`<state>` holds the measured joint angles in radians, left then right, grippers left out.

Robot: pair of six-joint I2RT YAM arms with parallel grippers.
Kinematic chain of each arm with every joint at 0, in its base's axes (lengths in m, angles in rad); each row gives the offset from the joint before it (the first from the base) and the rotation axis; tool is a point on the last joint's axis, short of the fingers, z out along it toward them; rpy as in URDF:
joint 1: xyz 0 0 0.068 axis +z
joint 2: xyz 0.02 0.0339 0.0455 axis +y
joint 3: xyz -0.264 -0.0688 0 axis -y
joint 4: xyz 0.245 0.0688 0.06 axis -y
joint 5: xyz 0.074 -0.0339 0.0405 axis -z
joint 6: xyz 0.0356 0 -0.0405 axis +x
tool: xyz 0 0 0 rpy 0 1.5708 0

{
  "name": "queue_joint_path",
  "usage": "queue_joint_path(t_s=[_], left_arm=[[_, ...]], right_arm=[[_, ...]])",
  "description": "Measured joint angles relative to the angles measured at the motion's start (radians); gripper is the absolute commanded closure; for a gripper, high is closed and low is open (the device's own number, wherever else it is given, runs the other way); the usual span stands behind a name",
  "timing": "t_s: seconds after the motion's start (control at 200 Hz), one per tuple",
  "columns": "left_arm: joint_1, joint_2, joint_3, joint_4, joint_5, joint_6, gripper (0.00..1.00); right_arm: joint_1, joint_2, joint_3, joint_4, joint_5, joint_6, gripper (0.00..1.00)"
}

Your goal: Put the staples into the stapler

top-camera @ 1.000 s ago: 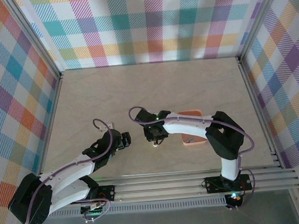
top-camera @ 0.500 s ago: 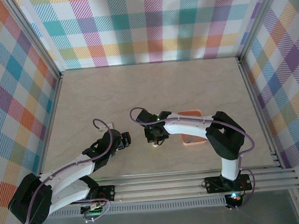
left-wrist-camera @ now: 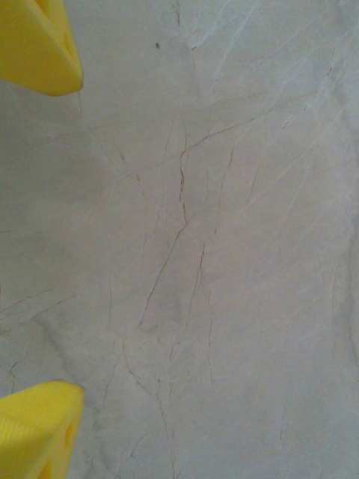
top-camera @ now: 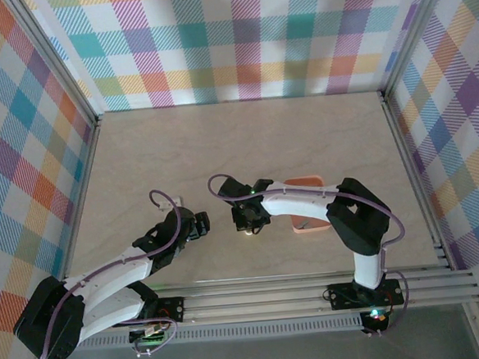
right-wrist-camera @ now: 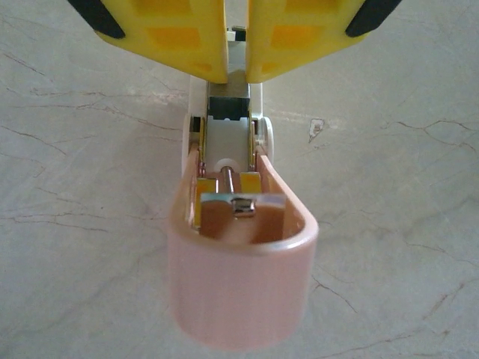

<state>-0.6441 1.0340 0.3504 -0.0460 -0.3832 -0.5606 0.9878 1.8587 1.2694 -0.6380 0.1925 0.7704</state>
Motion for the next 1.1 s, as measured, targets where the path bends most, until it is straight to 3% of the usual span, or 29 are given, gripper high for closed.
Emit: queue_joint_path(t_s=[0.455,1.1], left_arm=[[0.0,-0.006,0.0,-0.003,0.0,0.0,0.03],[0.002,-0.01,0.0,-0.004,-0.001,0.003,0.02]], right_arm=[[-0.035,-0.038,0.0,-0.002,0.005,0.003,0.72],[-0.09,-0.034,-0.029,0.067,-0.065,0.008,0.76]])
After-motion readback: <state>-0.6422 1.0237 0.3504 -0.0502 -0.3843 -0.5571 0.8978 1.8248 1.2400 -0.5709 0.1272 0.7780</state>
